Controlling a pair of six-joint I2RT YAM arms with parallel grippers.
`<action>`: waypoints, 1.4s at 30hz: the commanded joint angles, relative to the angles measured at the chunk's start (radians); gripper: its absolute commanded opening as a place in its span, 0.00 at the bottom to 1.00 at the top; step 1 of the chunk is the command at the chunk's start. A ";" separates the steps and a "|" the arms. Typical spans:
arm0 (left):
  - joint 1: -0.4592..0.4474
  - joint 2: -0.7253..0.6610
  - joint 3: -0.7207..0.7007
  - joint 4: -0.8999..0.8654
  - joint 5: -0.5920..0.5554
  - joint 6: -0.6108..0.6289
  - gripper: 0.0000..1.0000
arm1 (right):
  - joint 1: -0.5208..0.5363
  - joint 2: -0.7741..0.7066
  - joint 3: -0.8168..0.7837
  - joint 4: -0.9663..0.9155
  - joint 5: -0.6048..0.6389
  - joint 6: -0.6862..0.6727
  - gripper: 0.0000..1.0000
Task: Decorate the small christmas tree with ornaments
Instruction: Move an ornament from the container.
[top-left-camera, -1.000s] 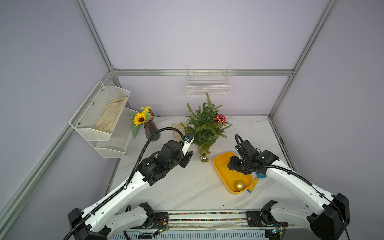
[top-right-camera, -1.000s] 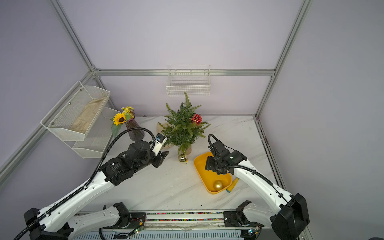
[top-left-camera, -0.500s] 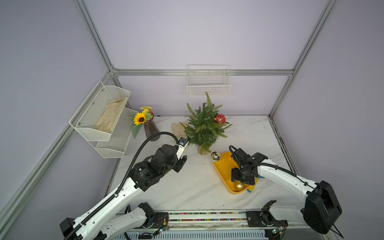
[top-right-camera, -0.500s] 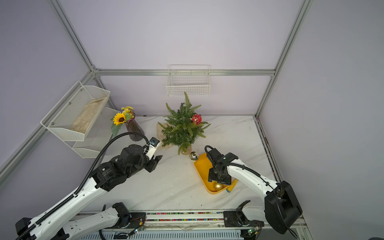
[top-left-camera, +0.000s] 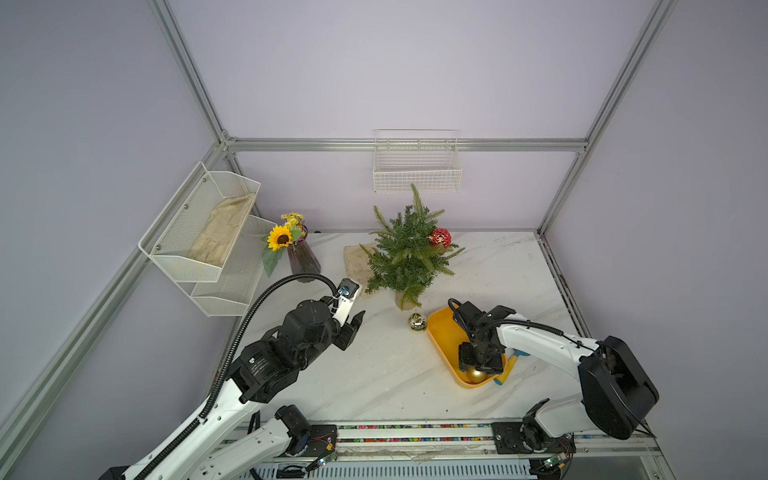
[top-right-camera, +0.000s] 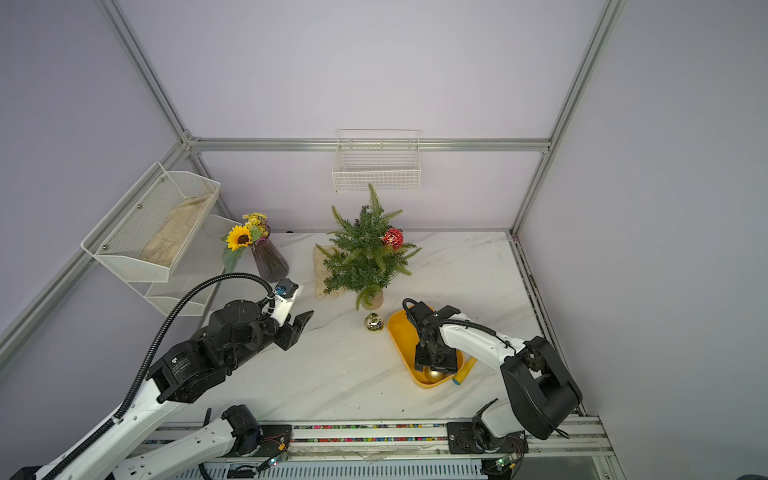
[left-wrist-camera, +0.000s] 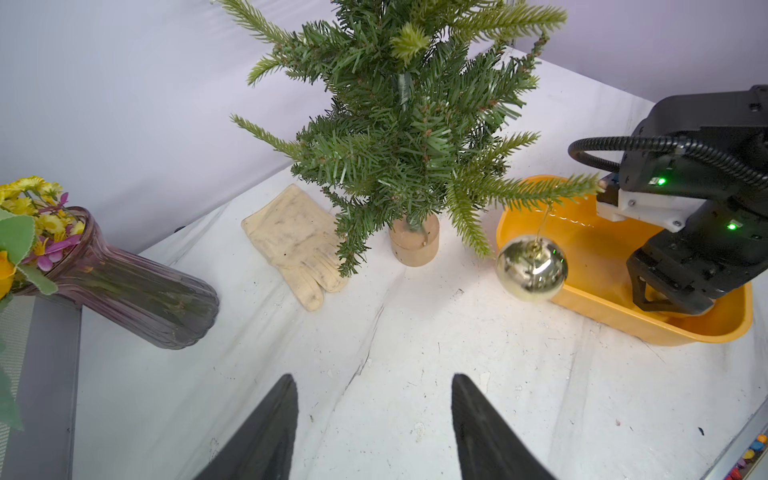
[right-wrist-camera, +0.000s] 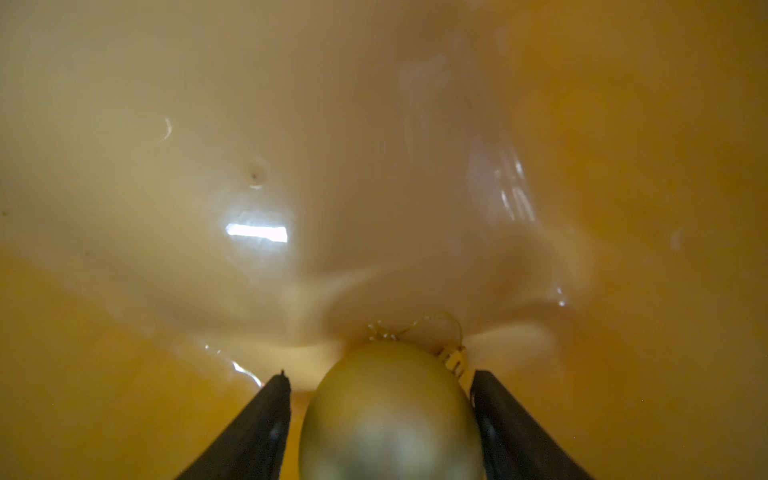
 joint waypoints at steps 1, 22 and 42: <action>0.000 -0.011 -0.039 0.035 -0.010 0.023 0.59 | 0.013 0.034 0.009 0.047 -0.031 -0.004 0.67; 0.003 0.070 -0.043 0.035 -0.021 0.038 0.60 | -0.012 0.182 0.184 0.183 0.121 -0.005 0.66; 0.003 0.121 -0.048 0.033 -0.027 0.036 0.60 | -0.012 0.233 0.241 0.142 0.309 -0.086 0.74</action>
